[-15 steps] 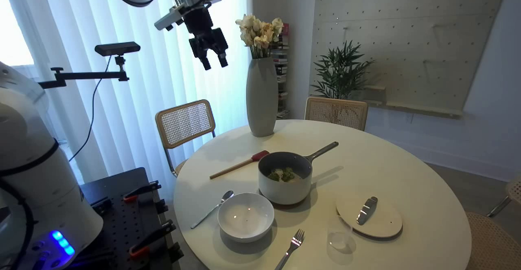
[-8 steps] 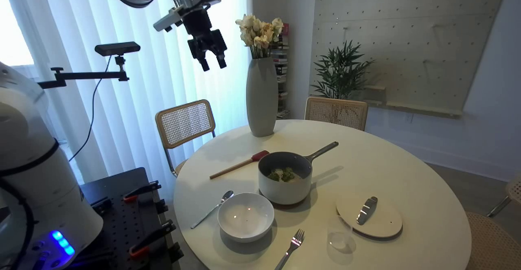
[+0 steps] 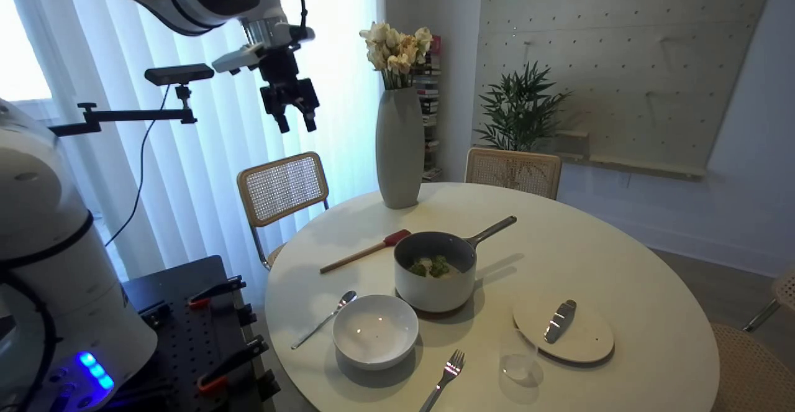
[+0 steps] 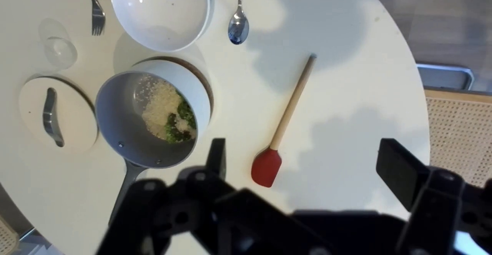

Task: Use the spatula to stir in the pot

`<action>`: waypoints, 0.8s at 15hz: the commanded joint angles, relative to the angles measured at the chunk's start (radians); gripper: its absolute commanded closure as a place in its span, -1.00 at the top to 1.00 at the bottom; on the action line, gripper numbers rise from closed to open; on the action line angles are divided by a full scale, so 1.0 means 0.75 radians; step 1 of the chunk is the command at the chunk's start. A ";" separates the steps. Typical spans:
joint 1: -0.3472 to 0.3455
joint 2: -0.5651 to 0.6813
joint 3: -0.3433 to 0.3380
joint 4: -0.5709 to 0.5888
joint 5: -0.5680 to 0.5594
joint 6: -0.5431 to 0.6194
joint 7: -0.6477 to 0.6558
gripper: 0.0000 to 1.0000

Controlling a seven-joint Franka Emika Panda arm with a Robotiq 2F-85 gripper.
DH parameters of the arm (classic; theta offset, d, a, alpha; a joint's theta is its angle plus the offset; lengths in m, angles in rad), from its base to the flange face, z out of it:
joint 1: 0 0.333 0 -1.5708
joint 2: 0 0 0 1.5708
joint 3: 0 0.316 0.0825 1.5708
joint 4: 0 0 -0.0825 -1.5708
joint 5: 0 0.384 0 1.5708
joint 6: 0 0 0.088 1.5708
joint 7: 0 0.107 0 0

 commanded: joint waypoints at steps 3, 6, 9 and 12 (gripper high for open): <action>0.036 0.032 0.008 -0.115 0.115 0.089 0.051 1.00; 0.033 0.072 0.017 -0.190 0.168 0.214 0.107 1.00; 0.027 0.135 0.036 -0.252 0.185 0.372 0.180 1.00; 0.008 0.244 0.069 -0.255 0.149 0.498 0.269 1.00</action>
